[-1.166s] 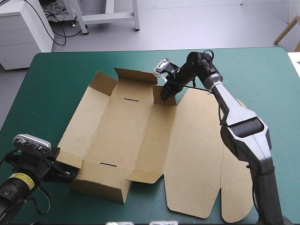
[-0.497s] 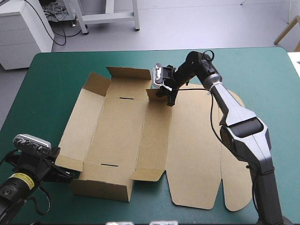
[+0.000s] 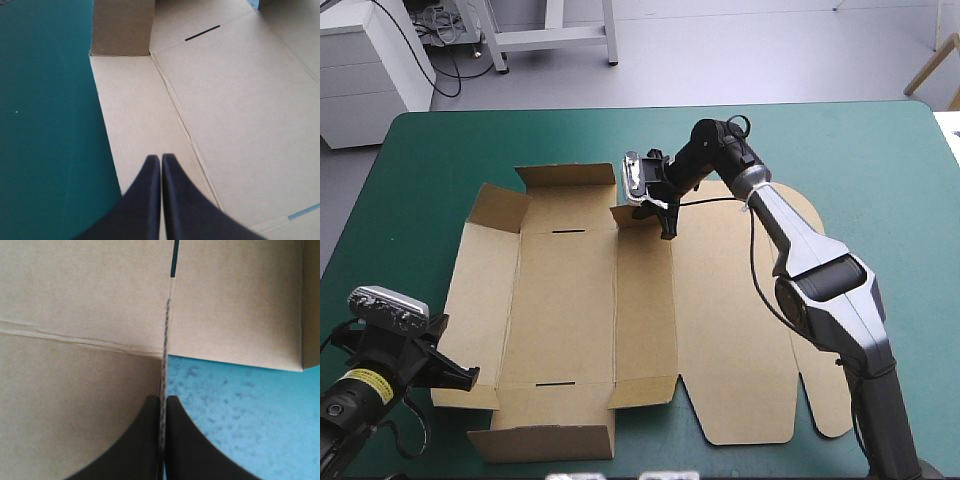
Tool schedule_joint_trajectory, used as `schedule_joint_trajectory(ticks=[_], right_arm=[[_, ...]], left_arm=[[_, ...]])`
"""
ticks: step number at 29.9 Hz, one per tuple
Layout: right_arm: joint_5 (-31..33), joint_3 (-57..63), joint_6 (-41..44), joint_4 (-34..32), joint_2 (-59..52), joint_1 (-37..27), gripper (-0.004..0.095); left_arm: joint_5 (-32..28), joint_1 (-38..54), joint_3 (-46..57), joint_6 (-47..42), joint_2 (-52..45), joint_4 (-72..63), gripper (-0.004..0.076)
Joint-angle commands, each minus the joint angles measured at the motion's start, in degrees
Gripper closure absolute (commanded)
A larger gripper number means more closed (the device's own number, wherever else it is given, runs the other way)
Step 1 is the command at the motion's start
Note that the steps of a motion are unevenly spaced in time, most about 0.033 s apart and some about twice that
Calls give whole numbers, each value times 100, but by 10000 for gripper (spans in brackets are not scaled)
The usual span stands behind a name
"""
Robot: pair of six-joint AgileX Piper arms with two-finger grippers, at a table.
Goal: Fold the box
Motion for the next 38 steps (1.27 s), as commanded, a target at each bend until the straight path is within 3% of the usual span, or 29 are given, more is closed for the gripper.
schedule_joint_trajectory(ticks=[1, 7, 11, 14, 19, 22, 32, 35, 38], right_arm=[[-50, -165, -91, 122, -401, 79, 928], [-50, -165, 225, 95, -401, 92, 923], [-50, -165, 423, 95, -401, 92, 861], [-50, -165, 437, 95, -401, 92, 737], [-188, -165, 608, 69, -452, 92, 353], [-176, -165, 833, 54, -554, 92, 220], [-148, -223, 1865, 28, -1300, 92, 251], [-56, -223, 2078, -25, -1552, 92, 309], [-56, -223, 2563, -286, -1803, 92, 431]], left_arm=[[-329, -5, -189, -47, 35, 58, 734], [-329, -5, -189, -47, 35, 69, 734], [-329, -5, -189, -47, 35, 69, 734], [-329, -5, -189, -47, 35, 56, 734], [-329, -5, -189, -47, 35, 56, 734], [-329, -5, -189, -47, 35, 56, 734], [-311, -5, -189, -47, 35, 56, 734], [-311, -5, -189, -47, 35, 56, 734], [-289, -5, -189, -47, 35, 56, 734]])
